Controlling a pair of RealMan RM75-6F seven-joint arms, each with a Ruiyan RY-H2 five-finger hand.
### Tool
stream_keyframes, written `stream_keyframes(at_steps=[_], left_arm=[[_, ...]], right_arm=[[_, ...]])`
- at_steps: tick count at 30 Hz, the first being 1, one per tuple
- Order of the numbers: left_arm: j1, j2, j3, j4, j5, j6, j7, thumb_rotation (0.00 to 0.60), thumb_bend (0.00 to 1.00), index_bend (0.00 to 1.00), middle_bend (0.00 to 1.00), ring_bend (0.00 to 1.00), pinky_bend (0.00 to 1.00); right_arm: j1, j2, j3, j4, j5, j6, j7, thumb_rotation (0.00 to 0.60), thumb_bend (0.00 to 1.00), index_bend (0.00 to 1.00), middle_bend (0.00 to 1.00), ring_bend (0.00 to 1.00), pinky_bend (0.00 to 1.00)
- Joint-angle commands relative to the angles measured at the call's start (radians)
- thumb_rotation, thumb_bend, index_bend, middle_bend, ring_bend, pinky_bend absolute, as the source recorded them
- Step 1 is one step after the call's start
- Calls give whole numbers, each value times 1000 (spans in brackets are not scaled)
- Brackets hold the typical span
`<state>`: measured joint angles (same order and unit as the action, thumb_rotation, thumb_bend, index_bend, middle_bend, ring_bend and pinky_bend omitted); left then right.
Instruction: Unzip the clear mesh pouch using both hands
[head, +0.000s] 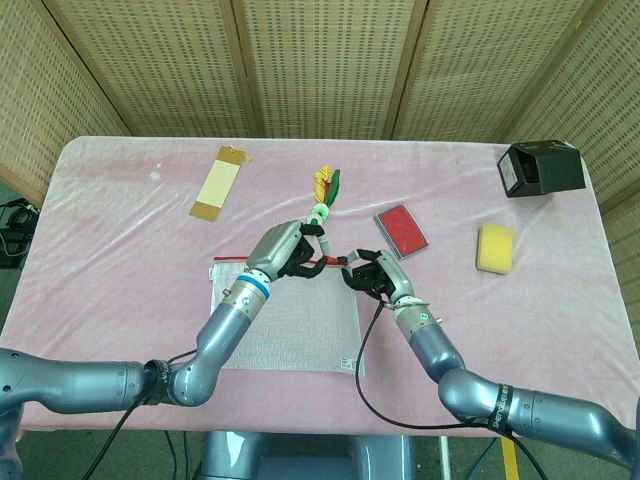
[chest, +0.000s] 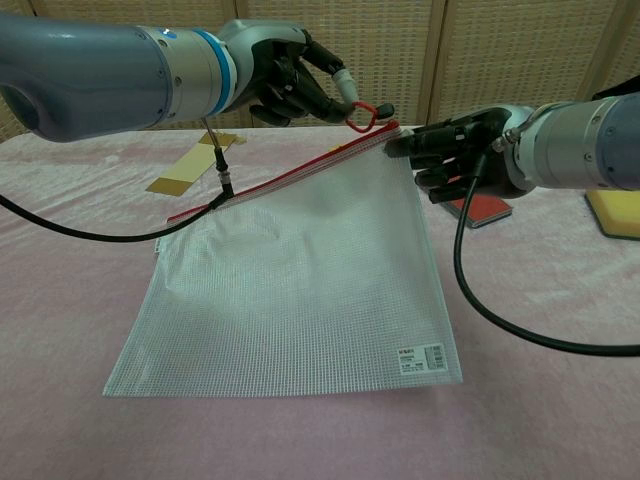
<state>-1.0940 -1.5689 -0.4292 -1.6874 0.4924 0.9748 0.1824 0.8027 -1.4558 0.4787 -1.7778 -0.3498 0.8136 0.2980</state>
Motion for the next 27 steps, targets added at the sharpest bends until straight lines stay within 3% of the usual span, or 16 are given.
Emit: stream_keyframes(at_steps=[1, 13, 27], left_arm=[[11, 10, 1, 8, -7, -14, -14, 600, 696, 884, 995, 929, 1000], [31, 32, 10, 32, -12, -42, -31, 600, 696, 884, 995, 929, 1000], [48, 48, 17, 85, -17, -62, -42, 600, 696, 884, 995, 929, 1000]], right_arm=[[-22, 17, 18, -13, -30, -15, 25, 600, 868, 750, 990, 881, 1000], [-81, 45, 62, -34, -134, -69, 123, 600, 870, 758, 993, 881, 1000], [-114, 90, 111, -37, -171, -63, 192, 600, 870, 761, 994, 881, 1000]])
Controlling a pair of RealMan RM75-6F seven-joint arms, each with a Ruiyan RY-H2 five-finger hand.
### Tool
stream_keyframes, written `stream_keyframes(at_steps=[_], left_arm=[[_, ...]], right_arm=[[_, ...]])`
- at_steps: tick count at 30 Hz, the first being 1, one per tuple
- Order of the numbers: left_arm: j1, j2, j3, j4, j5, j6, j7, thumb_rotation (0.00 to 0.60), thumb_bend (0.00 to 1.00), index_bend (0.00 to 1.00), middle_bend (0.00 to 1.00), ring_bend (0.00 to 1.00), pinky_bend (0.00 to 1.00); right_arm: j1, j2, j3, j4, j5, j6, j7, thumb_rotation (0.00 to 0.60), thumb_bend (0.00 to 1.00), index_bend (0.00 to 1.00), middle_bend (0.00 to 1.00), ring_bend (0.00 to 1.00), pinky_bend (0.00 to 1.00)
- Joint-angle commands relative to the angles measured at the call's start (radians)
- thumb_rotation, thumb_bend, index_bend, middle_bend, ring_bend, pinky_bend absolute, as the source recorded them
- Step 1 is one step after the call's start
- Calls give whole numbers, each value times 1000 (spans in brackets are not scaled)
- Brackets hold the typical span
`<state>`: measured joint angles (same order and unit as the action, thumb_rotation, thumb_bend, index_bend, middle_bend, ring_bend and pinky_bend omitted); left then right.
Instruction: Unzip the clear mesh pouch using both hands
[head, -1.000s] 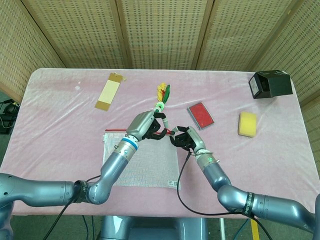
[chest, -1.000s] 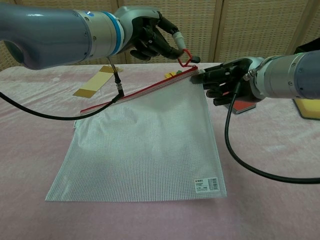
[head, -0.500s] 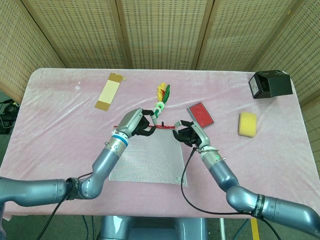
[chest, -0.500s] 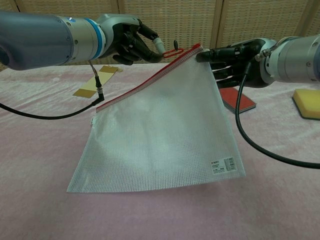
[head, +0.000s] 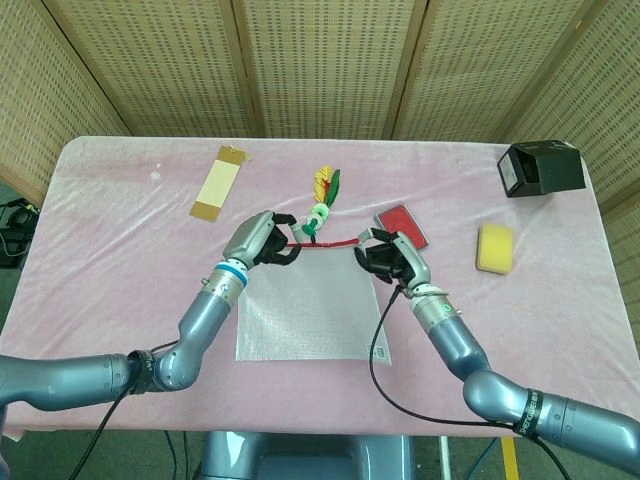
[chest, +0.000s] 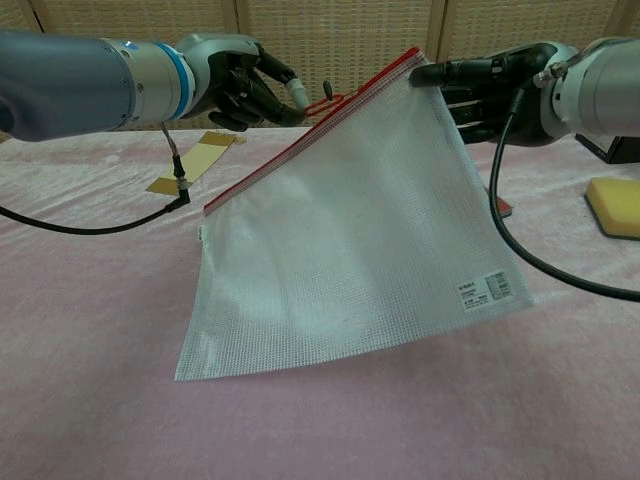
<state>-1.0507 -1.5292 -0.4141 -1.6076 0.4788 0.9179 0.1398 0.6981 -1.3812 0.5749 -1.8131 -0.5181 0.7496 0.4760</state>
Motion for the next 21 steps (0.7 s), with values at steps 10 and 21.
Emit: stream_keyframes(at_steps=[10, 21], left_arm=[[37, 78, 10, 19, -2, -28, -5, 600, 697, 884, 995, 929, 1000], [42, 187, 50, 25, -31, -63, 67, 600, 712, 884, 995, 929, 1000]], right_arm=[[-57, 95, 61, -4, -14, -21, 79, 600, 871, 762, 994, 881, 1000], [-85, 143, 57, -15, -29, -10, 96, 600, 870, 764, 996, 881, 1000]])
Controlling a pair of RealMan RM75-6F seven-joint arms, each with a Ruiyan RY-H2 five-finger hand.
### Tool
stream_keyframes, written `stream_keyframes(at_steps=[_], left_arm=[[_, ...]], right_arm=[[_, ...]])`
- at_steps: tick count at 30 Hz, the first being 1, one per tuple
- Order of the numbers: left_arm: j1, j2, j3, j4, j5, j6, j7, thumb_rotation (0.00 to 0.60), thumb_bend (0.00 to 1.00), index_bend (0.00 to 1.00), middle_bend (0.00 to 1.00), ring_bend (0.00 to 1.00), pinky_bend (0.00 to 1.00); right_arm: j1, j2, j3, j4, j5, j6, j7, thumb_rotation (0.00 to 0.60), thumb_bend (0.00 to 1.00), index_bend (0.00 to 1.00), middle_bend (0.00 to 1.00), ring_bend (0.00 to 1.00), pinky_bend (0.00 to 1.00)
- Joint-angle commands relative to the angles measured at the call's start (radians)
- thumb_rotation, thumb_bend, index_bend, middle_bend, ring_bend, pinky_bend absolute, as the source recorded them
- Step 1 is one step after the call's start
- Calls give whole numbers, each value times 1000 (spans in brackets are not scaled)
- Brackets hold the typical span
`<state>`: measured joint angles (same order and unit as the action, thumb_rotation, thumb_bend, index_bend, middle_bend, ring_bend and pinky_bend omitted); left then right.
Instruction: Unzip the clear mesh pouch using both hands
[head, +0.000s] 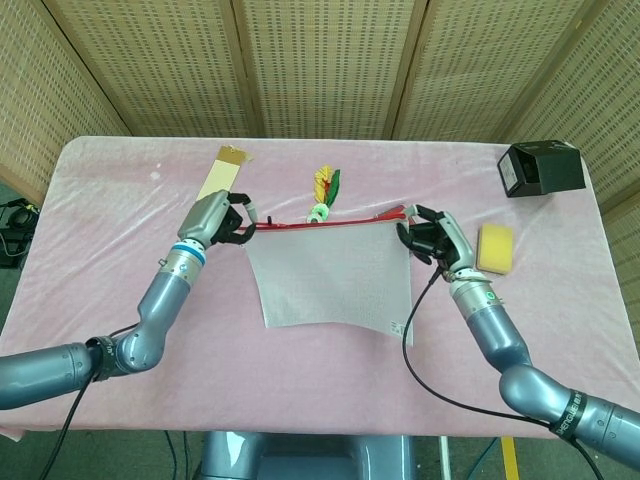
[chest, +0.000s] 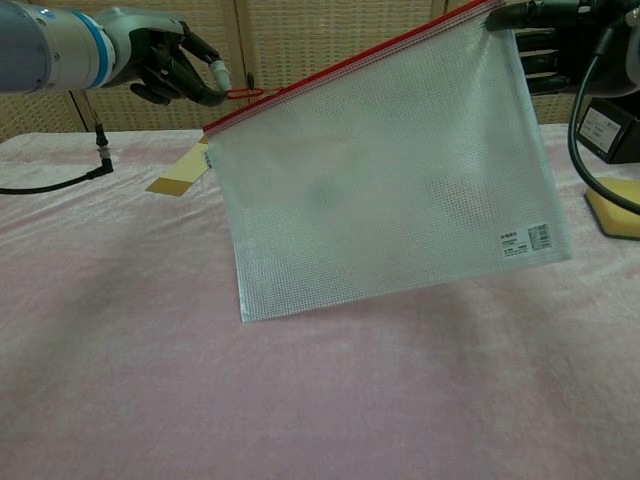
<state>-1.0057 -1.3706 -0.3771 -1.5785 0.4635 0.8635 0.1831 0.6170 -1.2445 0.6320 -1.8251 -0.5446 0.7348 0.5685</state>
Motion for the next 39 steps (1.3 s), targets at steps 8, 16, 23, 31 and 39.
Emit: stream_keyframes(at_steps=[8, 16, 23, 31, 39], left_arm=[[-17, 82, 33, -16, -72, -17, 70, 600, 714, 884, 995, 929, 1000], [-48, 114, 54, -32, -157, -7, 130, 600, 717, 884, 995, 930, 1000], [-54, 138, 54, -36, -186, 2, 140, 600, 718, 884, 995, 929, 1000], [-51, 167, 55, -37, -197, -5, 138, 600, 719, 884, 995, 929, 1000], [-57, 190, 66, -31, -228, -25, 150, 600, 720, 884, 995, 929, 1000]], right_arm=[[-9, 21, -3, -6, 0, 12, 13, 600, 870, 765, 997, 880, 1000], [-11, 32, 1, -7, 7, 22, 24, 600, 870, 767, 999, 881, 1000], [-9, 46, 4, -7, 13, 30, 22, 600, 870, 766, 999, 881, 1000], [-6, 53, 0, 3, 25, 34, 20, 600, 870, 767, 999, 881, 1000], [-4, 61, -3, 3, 33, 44, 15, 600, 870, 767, 999, 881, 1000]])
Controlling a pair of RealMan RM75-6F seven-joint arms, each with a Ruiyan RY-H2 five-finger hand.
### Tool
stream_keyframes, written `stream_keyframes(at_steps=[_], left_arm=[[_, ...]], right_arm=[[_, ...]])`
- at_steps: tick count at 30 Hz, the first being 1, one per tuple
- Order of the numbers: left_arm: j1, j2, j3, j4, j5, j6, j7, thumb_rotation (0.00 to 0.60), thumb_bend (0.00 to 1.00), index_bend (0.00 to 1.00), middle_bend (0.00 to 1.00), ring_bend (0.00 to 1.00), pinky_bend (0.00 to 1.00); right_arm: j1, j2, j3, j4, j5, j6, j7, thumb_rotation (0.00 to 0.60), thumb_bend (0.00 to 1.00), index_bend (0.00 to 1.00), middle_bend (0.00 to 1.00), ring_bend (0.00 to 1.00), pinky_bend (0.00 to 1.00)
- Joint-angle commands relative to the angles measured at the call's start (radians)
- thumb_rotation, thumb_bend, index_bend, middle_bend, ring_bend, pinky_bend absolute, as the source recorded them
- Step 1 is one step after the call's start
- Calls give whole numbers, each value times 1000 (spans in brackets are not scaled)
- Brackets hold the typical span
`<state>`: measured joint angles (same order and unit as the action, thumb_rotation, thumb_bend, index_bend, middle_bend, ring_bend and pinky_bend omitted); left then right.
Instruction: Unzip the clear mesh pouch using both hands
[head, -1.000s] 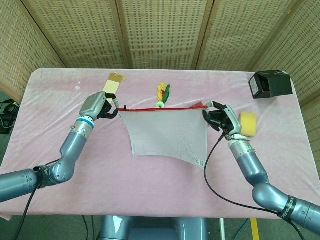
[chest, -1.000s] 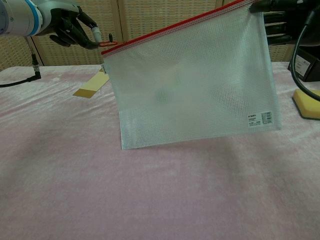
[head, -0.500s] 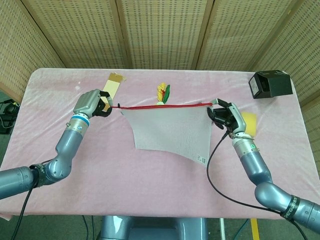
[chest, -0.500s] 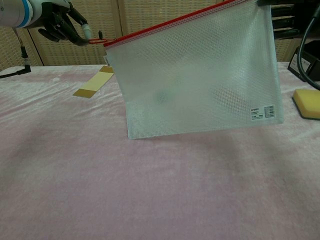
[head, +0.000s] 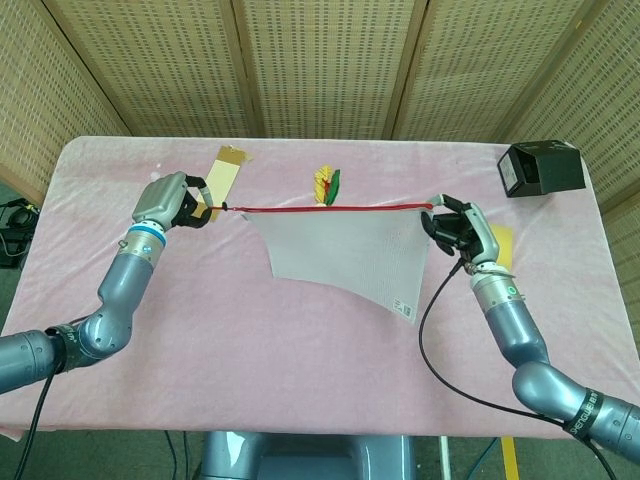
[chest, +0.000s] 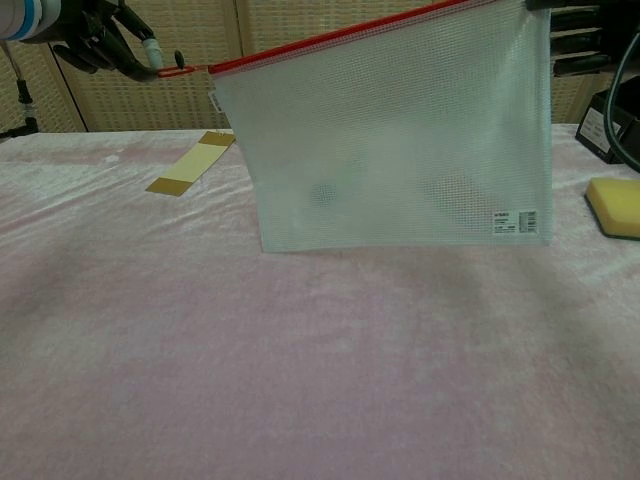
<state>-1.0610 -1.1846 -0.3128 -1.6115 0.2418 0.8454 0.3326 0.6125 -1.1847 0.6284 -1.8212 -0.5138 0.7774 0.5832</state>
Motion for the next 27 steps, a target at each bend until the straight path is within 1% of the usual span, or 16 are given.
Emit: stream_keyframes(at_steps=[1, 13, 14, 15, 16, 17, 18, 19, 20, 21, 22, 23, 24, 26, 27], left_arm=[[-3, 5, 4, 3, -9, -9, 1, 600, 720, 884, 995, 929, 1000], [-11, 0, 17, 15, -30, -27, -5, 600, 720, 884, 995, 929, 1000], [-11, 0, 16, 14, -29, -28, -8, 600, 718, 881, 995, 929, 1000], [-11, 0, 15, 14, -29, -29, -11, 600, 700, 852, 995, 929, 1000], [-10, 0, 13, 13, -26, -31, -17, 600, 652, 803, 995, 929, 1000], [-7, 0, 11, 12, -21, -34, -23, 600, 486, 666, 995, 929, 1000], [-5, 0, 9, 11, -17, -39, -31, 600, 275, 472, 995, 929, 1000], [-2, 2, 7, 10, -12, -46, -38, 600, 146, 323, 995, 929, 1000], [1, 3, 6, 10, -6, -49, -44, 600, 21, 143, 995, 929, 1000], [3, 5, 6, 9, 0, -56, -48, 600, 0, 39, 995, 929, 1000], [6, 9, 6, 8, 8, -67, -54, 600, 0, 4, 995, 929, 1000], [8, 11, 6, 8, 13, -73, -59, 600, 0, 0, 995, 929, 1000], [11, 14, 6, 8, 21, -79, -65, 600, 0, 0, 995, 929, 1000], [20, 19, 4, 7, 43, -85, -83, 600, 0, 0, 995, 929, 1000], [30, 26, -5, 2, 56, -78, -102, 600, 0, 0, 995, 929, 1000]], right_arm=[[0, 2, 0, -1, 3, 2, 0, 600, 870, 767, 999, 881, 1000], [-8, 8, 1, 0, 4, 5, 14, 600, 870, 767, 999, 881, 1000], [-9, 10, 1, -1, 3, 0, 16, 600, 864, 763, 998, 881, 1000], [-11, 10, 2, -1, 0, -3, 18, 600, 832, 744, 996, 881, 1000], [-12, 11, 2, -1, -7, -6, 20, 600, 773, 699, 993, 881, 1000], [-14, 13, -2, -1, -17, -13, 17, 600, 622, 576, 988, 881, 1000], [-14, 17, -7, 1, -26, -24, 13, 600, 426, 414, 981, 881, 1000], [-14, 22, -13, 3, -34, -33, 7, 600, 299, 307, 976, 881, 1000], [-13, 25, -17, 5, -40, -37, 1, 600, 144, 185, 969, 881, 1000], [-13, 27, -21, 7, -47, -39, -5, 600, 56, 114, 963, 880, 1000], [-11, 30, -28, 9, -57, -37, -18, 600, 23, 81, 959, 880, 1000], [-9, 31, -33, 11, -65, -35, -27, 600, 1, 45, 953, 879, 1000], [-8, 32, -41, 13, -75, -28, -40, 600, 0, 22, 950, 879, 1000], [-5, 30, -57, 17, -98, 0, -72, 600, 0, 5, 946, 878, 1000], [-4, 37, -72, 22, -121, 21, -107, 600, 0, 3, 944, 878, 1000]])
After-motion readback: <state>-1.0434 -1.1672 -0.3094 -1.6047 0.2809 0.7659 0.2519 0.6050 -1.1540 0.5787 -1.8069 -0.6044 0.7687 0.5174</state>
